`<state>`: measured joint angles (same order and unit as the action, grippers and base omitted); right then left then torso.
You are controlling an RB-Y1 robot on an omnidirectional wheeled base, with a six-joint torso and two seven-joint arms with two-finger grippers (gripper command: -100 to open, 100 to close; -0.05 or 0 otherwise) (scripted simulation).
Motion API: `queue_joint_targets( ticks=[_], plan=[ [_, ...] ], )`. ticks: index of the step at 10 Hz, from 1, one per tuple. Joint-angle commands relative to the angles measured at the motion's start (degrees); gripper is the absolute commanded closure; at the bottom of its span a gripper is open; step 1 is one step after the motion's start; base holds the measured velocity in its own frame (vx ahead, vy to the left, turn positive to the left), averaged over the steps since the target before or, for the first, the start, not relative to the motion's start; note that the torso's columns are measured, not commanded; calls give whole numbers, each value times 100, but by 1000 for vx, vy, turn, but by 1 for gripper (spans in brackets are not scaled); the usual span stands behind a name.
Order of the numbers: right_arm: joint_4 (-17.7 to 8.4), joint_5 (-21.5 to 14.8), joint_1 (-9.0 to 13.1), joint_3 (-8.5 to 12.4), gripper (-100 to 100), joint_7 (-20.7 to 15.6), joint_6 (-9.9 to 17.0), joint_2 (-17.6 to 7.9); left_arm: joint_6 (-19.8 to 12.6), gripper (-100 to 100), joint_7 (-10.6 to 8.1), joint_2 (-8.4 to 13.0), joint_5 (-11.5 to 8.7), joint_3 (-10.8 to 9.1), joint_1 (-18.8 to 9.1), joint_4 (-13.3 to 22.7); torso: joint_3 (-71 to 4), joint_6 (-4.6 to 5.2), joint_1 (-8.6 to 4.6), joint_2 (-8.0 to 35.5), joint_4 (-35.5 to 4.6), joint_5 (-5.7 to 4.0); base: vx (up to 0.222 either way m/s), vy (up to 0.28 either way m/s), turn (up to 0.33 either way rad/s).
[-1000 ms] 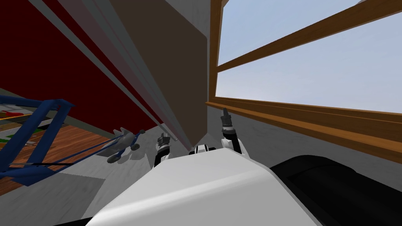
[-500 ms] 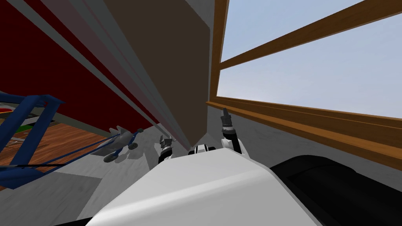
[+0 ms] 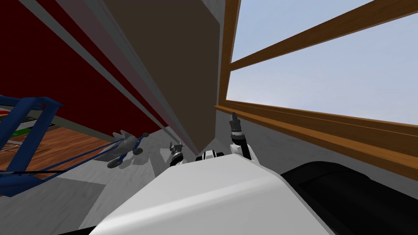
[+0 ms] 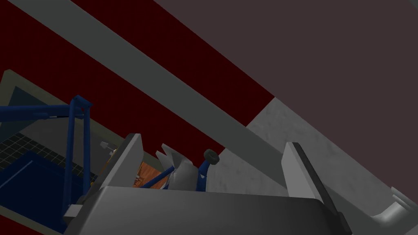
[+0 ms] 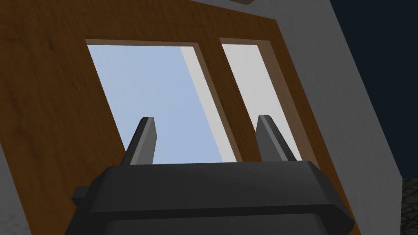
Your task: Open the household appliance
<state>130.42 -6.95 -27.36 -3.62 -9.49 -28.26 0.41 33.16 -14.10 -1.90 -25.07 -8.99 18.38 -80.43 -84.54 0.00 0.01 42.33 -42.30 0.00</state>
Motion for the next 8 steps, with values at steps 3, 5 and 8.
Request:
queue_joint_targets(
  ticks=[3,5,8],
  plan=[
    [0,0,0,0,0,0,0,0,-117,100,30,-23,-21,-20,52,-80,-19,17,15,-40,-1,0,22,8,18],
    [0,0,1,1,0,0,0,-2,-137,100,-36,57,1,70,49,-83,0,7,44,-1,-12,0,-65,162,-77],
    [-1,0,1,3,0,0,1,-3,-182,100,-169,219,44,248,37,-96,-33,43,61,-75,-13,2,-87,295,-93]
  ],
)
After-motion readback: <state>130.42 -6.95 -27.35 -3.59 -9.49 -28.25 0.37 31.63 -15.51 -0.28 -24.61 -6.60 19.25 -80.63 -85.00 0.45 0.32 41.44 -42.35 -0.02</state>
